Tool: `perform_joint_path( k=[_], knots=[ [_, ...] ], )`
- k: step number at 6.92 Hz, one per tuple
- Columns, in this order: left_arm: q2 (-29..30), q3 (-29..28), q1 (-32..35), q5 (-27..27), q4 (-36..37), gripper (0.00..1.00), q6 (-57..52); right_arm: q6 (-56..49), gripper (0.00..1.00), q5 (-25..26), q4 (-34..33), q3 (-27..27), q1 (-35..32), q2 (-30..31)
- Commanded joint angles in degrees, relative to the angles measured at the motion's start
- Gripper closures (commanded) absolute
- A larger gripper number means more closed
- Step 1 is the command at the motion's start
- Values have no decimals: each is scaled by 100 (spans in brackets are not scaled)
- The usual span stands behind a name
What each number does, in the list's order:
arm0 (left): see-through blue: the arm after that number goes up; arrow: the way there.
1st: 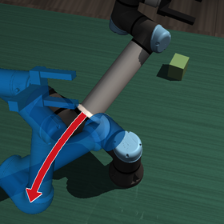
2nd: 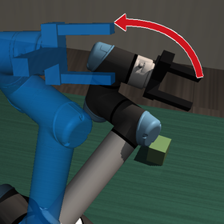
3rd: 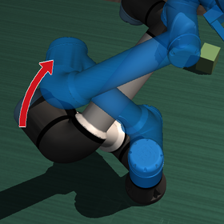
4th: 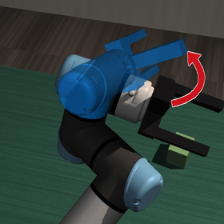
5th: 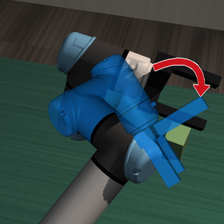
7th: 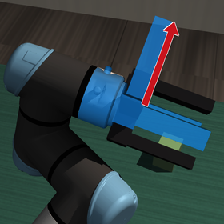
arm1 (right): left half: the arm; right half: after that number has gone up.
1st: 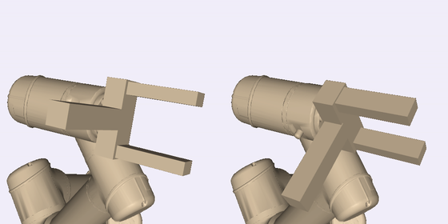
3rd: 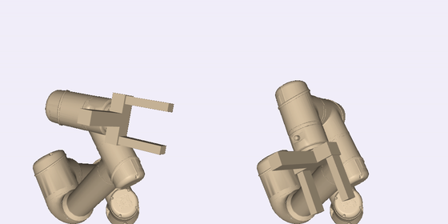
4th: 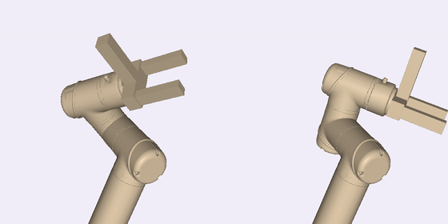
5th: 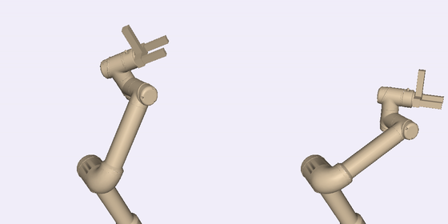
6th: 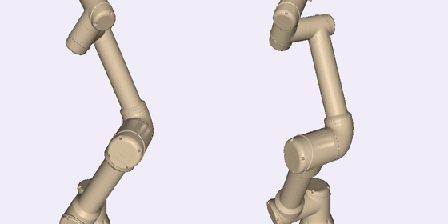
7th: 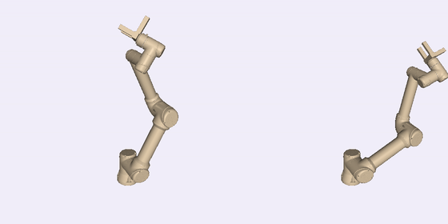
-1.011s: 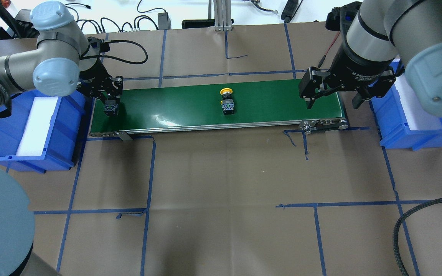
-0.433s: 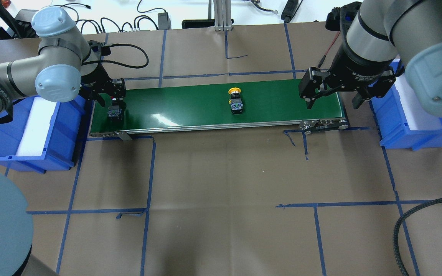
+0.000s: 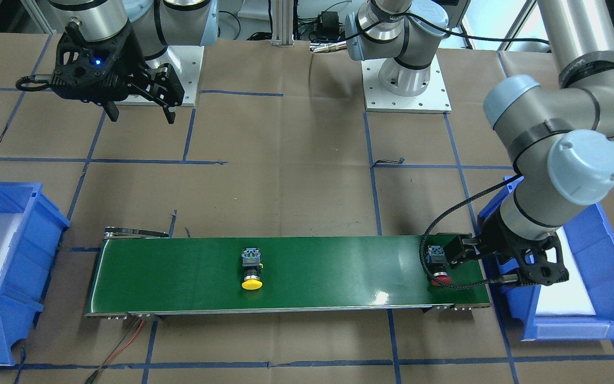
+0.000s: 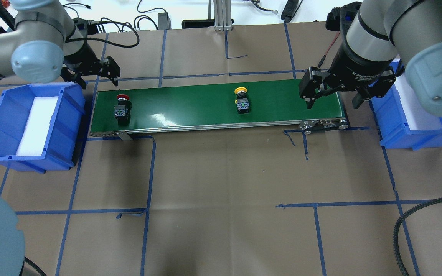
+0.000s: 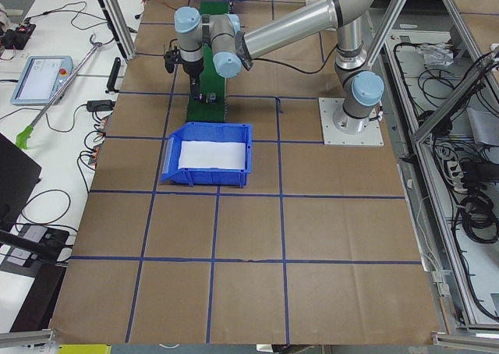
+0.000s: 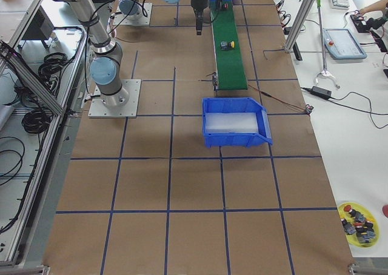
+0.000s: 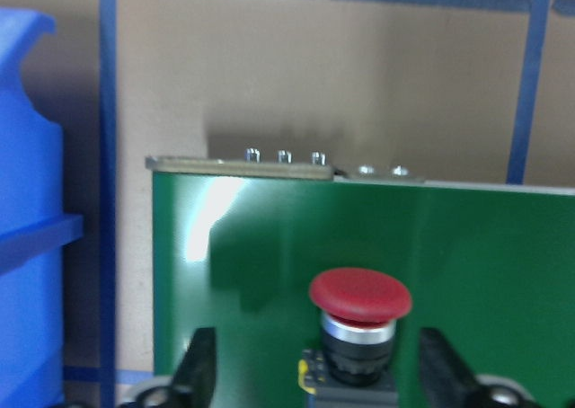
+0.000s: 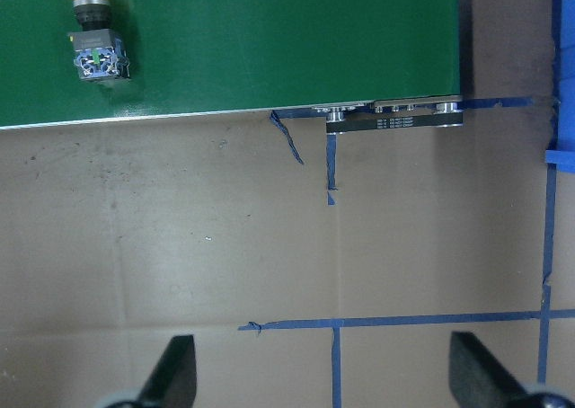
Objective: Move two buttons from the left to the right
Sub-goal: 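Place the red button on the conveyor and lift the left gripper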
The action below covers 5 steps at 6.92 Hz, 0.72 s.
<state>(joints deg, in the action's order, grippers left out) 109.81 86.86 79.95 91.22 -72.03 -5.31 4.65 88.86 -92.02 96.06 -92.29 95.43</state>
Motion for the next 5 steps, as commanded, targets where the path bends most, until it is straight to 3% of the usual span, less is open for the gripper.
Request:
perform_joint_path(
  k=[1,3,5],
  knots=[
    [-450,-581,81,-60,-1406,0,56,10,0,-9,-17,0,0,-24],
    [-846,-460,501,-34,-1673,0,318,1,0,-18,-35,0,0,-42],
    [-1189,-250,846,-8,-1866,0,444,19,0,-44,-463,-70,0,-277]
  ],
)
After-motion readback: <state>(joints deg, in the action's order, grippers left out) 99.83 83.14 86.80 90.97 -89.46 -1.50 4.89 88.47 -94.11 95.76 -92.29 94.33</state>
